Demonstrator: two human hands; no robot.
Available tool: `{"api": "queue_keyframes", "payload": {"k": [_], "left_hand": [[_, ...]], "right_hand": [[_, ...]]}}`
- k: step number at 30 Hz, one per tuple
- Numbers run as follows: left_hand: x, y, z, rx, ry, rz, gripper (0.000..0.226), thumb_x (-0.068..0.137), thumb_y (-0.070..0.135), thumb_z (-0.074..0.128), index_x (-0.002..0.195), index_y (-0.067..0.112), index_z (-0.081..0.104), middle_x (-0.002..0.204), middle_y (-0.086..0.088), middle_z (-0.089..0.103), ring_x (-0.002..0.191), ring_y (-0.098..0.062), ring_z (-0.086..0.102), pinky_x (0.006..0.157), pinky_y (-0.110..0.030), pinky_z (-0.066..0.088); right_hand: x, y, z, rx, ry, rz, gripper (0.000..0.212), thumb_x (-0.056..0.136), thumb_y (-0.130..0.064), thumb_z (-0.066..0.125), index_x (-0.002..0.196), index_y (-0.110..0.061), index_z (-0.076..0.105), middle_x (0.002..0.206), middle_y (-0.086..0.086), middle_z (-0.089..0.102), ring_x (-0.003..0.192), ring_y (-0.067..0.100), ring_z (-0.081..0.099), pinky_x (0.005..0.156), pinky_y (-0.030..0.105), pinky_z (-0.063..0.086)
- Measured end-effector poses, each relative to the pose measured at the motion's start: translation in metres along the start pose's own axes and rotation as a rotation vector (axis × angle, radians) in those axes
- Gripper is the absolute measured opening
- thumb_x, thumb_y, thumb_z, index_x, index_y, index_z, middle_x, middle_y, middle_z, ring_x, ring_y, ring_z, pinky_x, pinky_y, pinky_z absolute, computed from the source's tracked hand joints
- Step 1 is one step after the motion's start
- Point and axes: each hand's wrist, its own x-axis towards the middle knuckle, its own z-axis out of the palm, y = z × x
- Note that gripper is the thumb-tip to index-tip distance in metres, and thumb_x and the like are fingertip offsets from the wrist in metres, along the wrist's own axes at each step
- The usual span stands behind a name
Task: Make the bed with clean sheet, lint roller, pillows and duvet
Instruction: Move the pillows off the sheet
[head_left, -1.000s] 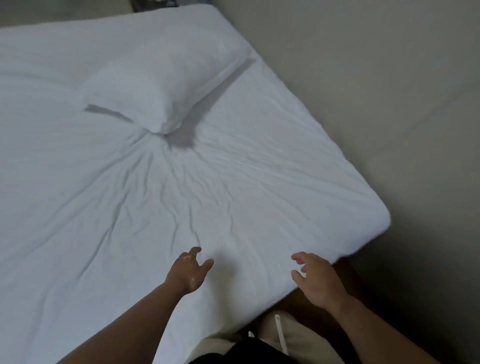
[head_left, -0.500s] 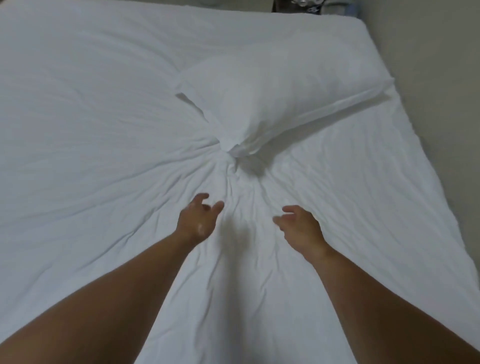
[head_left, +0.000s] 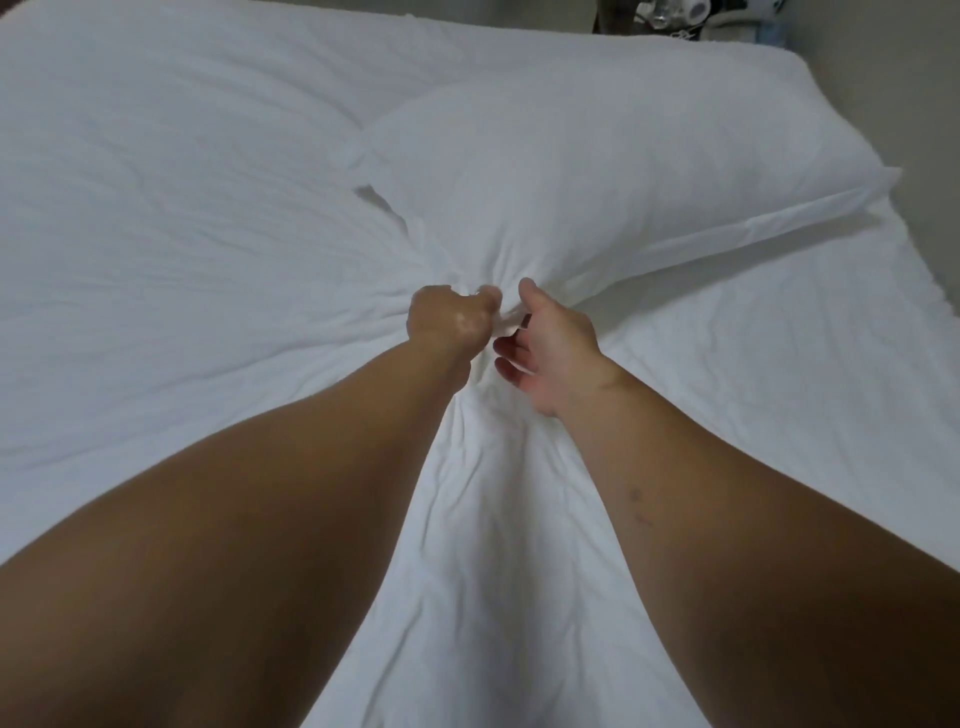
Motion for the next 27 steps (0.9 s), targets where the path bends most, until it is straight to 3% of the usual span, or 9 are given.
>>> {"api": "queue_keyframes", "payload": {"k": [3, 6, 11, 13, 18, 20, 23, 25, 27], "left_hand": [[-0.004, 0.001, -0.001, 0.024, 0.026, 0.02, 0.036, 0.083, 0.025, 0.071, 0.108, -0.001, 0.065, 0.084, -0.009, 0.069, 0.073, -0.023, 0.064, 0.066, -0.031, 0.051], [-0.034, 0.0, 0.001, -0.011, 0.008, 0.088, 0.02, 0.082, 0.018, 0.072, 0.087, -0.001, 0.068, 0.081, -0.014, 0.071, 0.072, -0.028, 0.067, 0.064, -0.035, 0.052], [-0.109, -0.017, 0.02, -0.014, -0.063, 0.123, 0.019, 0.08, 0.022, 0.073, 0.081, 0.003, 0.07, 0.079, -0.014, 0.072, 0.073, -0.03, 0.07, 0.063, -0.039, 0.054], [-0.142, -0.027, 0.019, 0.013, -0.104, 0.13, 0.018, 0.082, 0.023, 0.072, 0.078, 0.006, 0.069, 0.076, -0.013, 0.071, 0.063, -0.023, 0.065, 0.058, -0.037, 0.05], [-0.211, -0.042, -0.024, 0.349, -0.356, 0.272, 0.047, 0.084, 0.049, 0.071, 0.06, 0.011, 0.058, 0.054, 0.001, 0.055, 0.052, -0.014, 0.047, 0.056, -0.031, 0.04], [-0.225, -0.047, -0.05, 0.5, -0.37, 0.364, 0.049, 0.086, 0.058, 0.064, 0.061, 0.016, 0.068, 0.058, 0.01, 0.066, 0.057, -0.005, 0.061, 0.064, -0.027, 0.048], [-0.224, -0.052, -0.085, 0.677, -0.151, 0.569, 0.049, 0.085, 0.063, 0.061, 0.061, 0.022, 0.068, 0.057, 0.013, 0.065, 0.059, 0.0, 0.063, 0.06, -0.015, 0.043], [-0.214, -0.057, -0.099, 0.759, -0.016, 0.694, 0.039, 0.085, 0.054, 0.068, 0.068, 0.019, 0.067, 0.06, 0.007, 0.064, 0.062, -0.011, 0.064, 0.06, -0.022, 0.044], [-0.2, -0.068, -0.103, 0.835, 0.009, 0.718, 0.029, 0.085, 0.047, 0.072, 0.09, 0.019, 0.07, 0.083, -0.005, 0.069, 0.085, -0.028, 0.067, 0.077, -0.033, 0.05]], "right_hand": [[-0.003, -0.005, 0.0, -0.01, 0.028, 0.009, 0.034, 0.089, -0.048, 0.068, 0.1, -0.016, 0.066, 0.092, 0.003, 0.069, 0.075, 0.02, 0.067, 0.064, 0.032, 0.056], [-0.012, -0.013, -0.011, -0.015, 0.044, 0.028, 0.045, 0.083, -0.06, 0.069, 0.104, -0.021, 0.064, 0.104, 0.003, 0.069, 0.088, 0.022, 0.071, 0.074, 0.036, 0.06], [-0.04, -0.029, -0.037, 0.164, 0.162, 0.067, 0.105, 0.035, -0.076, 0.084, 0.124, -0.022, 0.063, 0.124, -0.004, 0.065, 0.114, 0.028, 0.063, 0.103, 0.05, 0.048], [-0.055, -0.016, -0.052, 0.202, 0.227, 0.042, 0.111, 0.029, -0.069, 0.09, 0.122, -0.015, 0.064, 0.117, -0.001, 0.069, 0.107, 0.028, 0.067, 0.099, 0.049, 0.052], [-0.134, 0.04, -0.097, 0.085, 0.241, -0.071, 0.034, 0.076, -0.025, 0.087, 0.104, -0.014, 0.072, 0.091, 0.0, 0.078, 0.083, 0.02, 0.076, 0.085, 0.044, 0.061], [-0.173, 0.065, -0.117, 0.01, 0.213, -0.07, 0.03, 0.078, -0.023, 0.085, 0.105, -0.018, 0.073, 0.091, -0.003, 0.078, 0.085, 0.017, 0.076, 0.087, 0.044, 0.06], [-0.229, 0.11, -0.15, -0.063, 0.159, -0.035, 0.035, 0.078, -0.021, 0.086, 0.11, -0.017, 0.072, 0.098, -0.003, 0.078, 0.091, 0.016, 0.075, 0.093, 0.044, 0.057], [-0.264, 0.145, -0.167, -0.121, 0.124, 0.029, 0.04, 0.076, -0.024, 0.088, 0.112, -0.019, 0.072, 0.101, -0.004, 0.078, 0.095, 0.015, 0.074, 0.095, 0.044, 0.056], [-0.289, 0.175, -0.181, -0.152, 0.091, 0.095, 0.044, 0.074, -0.027, 0.089, 0.114, -0.02, 0.071, 0.104, -0.005, 0.077, 0.098, 0.015, 0.074, 0.098, 0.044, 0.054]]}}
